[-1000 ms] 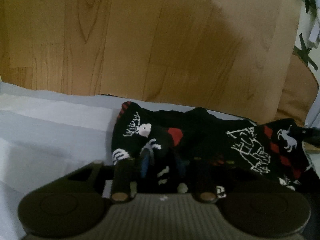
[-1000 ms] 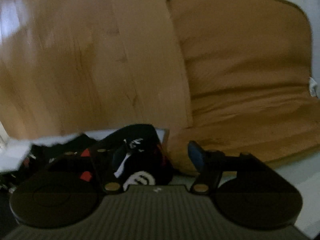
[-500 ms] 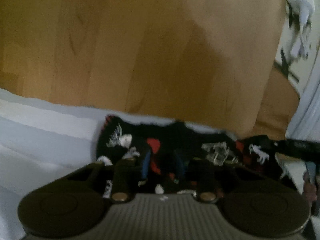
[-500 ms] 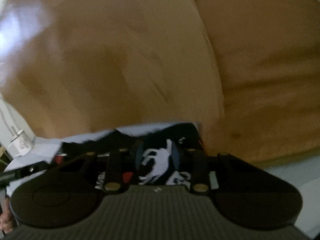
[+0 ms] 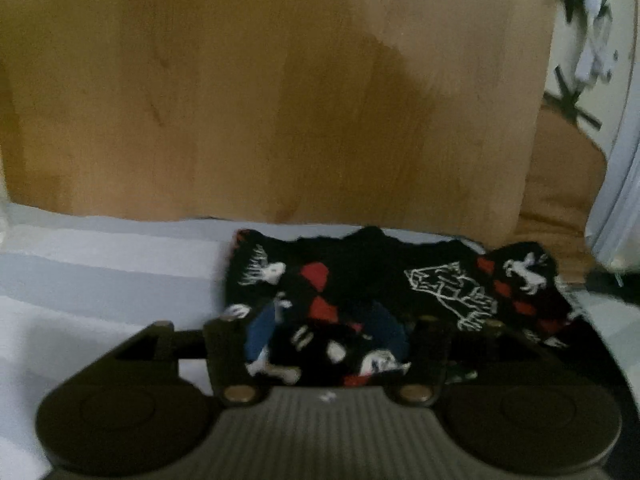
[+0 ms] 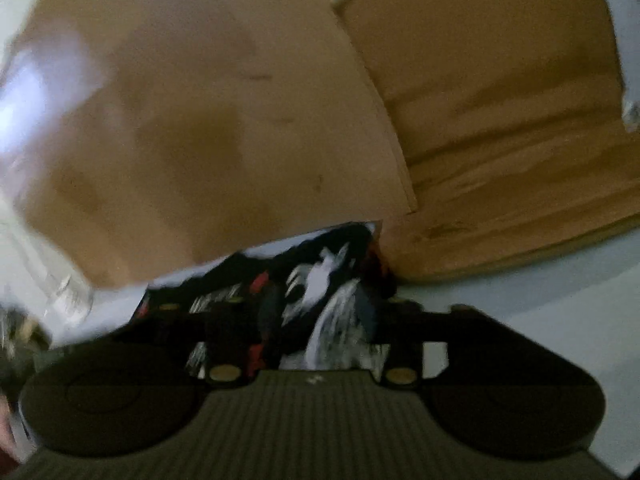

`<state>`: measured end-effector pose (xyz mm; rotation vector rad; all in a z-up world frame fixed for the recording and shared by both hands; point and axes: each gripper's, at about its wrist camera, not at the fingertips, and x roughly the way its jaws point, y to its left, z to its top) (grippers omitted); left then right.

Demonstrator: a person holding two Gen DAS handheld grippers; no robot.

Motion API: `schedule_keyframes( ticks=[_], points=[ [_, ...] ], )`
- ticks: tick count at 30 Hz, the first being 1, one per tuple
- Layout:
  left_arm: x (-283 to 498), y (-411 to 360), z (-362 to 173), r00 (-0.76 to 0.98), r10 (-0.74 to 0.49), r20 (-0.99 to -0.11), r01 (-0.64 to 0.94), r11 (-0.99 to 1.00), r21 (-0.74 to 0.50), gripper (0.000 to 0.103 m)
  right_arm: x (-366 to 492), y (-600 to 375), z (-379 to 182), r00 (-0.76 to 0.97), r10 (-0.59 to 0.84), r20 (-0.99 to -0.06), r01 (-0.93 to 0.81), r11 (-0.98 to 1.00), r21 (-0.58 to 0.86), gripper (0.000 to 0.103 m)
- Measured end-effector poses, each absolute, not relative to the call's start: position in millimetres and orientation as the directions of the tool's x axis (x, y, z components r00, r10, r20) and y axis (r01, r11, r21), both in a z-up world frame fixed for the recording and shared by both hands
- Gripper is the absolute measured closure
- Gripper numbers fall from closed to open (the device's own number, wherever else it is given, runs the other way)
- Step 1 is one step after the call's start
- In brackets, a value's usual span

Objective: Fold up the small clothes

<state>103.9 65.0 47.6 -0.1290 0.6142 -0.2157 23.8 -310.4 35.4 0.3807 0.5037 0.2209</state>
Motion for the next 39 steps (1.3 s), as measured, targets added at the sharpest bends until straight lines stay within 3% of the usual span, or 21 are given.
schedule_keyframes(
  ticks=[8,12,16,19,20,21,22,26,28,32,34,36,38,39],
  points=[
    [-3.0,121.4,29.7,0.660,-0.372,-0.653,0.173,0.921,-0.349,0.048,-109.0,-322.9,7.3,0.809,0.359,-0.465,-0.127,0.880,0.458,0.054],
    [-50.2,118.8,20.0,0.599,-0.458,-0.657,0.212,0.881,-0.422,0.047,-151.6,-315.3,-4.0,0.797,0.359,-0.487,-0.128,0.887,0.444,0.054],
    [-80.3,94.4,20.6,0.575,-0.469,-0.671,0.263,0.882,-0.390,0.047,-170.1,-284.8,-5.0,0.781,0.388,-0.489,-0.201,0.898,0.392,0.054],
    [-91.9,77.9,19.2,0.604,-0.420,-0.677,0.267,0.907,-0.325,0.049,-167.9,-256.1,-11.6,0.768,0.381,-0.515,-0.252,0.919,0.303,0.048],
    [-94.9,72.2,19.5,0.620,-0.394,-0.678,0.260,0.919,-0.297,0.051,-168.6,-247.2,-15.1,0.776,0.352,-0.523,-0.251,0.933,0.257,0.051],
    [-95.8,68.1,19.9,0.630,-0.380,-0.677,0.257,0.925,-0.281,0.074,-170.9,-238.8,-15.2,0.797,0.317,-0.514,-0.258,0.948,0.185,0.082],
    [-96.0,64.4,20.3,0.639,-0.362,-0.678,0.247,0.932,-0.265,0.094,-171.7,-236.0,-12.8,0.795,0.315,-0.517,-0.270,0.949,0.164,0.091],
    [-108.6,65.8,36.1,0.671,-0.359,-0.649,0.216,0.932,-0.292,0.095,-194.9,-277.9,16.1,0.895,0.243,-0.375,-0.144,0.951,0.274,0.096],
    [-118.7,71.1,49.7,0.691,-0.383,-0.613,0.243,0.922,-0.302,0.097,-205.9,-304.9,18.1,0.914,0.176,-0.364,-0.055,0.946,0.319,0.096],
    [-123.0,72.4,49.6,0.666,-0.382,-0.641,0.245,0.923,-0.296,0.086,-202.7,-307.6,-10.6,0.828,0.163,-0.536,-0.002,0.957,0.289,0.092],
    [-122.5,76.1,42.6,0.653,-0.371,-0.660,0.219,0.927,-0.305,0.063,-211.2,-302.0,-7.8,0.848,0.123,-0.516,0.000,0.972,0.233,0.088],
    [-123.3,81.6,35.7,0.629,-0.391,-0.672,0.193,0.916,-0.353,0.046,-218.2,-302.4,2.6,0.876,0.151,-0.457,-0.031,0.966,0.258,0.067],
    [-124.4,83.4,29.0,0.603,-0.423,-0.676,0.190,0.900,-0.393,0.046,-220.5,-295.5,9.8,0.894,0.180,-0.410,-0.078,0.964,0.254,0.053],
    [-124.2,82.1,25.9,0.592,-0.434,-0.679,0.197,0.895,-0.401,0.046,-217.6,-289.8,12.2,0.896,0.188,-0.402,-0.099,0.968,0.230,0.052]
  ],
)
